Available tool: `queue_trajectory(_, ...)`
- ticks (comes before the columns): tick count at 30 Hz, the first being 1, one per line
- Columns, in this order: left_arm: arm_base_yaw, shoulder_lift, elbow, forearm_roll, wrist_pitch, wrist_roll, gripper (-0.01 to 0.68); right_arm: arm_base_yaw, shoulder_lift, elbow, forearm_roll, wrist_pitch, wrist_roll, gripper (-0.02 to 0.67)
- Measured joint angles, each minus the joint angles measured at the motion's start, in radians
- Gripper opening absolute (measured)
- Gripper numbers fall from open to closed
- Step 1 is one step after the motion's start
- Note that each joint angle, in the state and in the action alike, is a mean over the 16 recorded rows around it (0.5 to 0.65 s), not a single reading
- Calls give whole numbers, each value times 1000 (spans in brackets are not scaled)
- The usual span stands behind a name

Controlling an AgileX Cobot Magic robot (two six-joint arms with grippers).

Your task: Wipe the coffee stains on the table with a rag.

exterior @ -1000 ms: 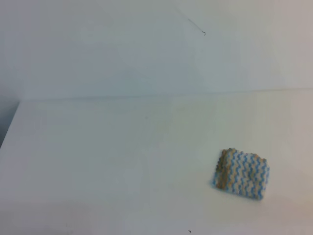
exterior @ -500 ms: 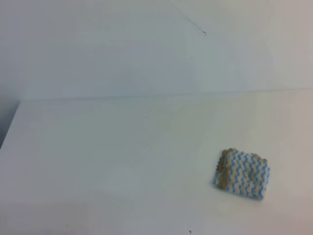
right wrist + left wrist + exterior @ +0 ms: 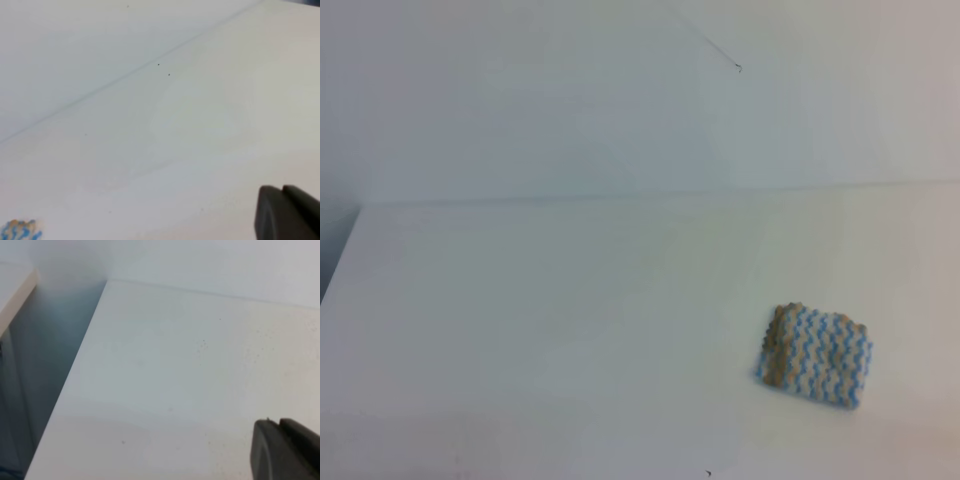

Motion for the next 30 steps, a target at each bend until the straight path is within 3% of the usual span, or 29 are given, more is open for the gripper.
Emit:
queue_trajectory(21,0,0,0,0,0,0,0,7,0,-8,-7,-12,-10,-3)
queue_trajectory(30,0,0,0,0,0,0,0,66,0,-10,-32,-15,-331,-3)
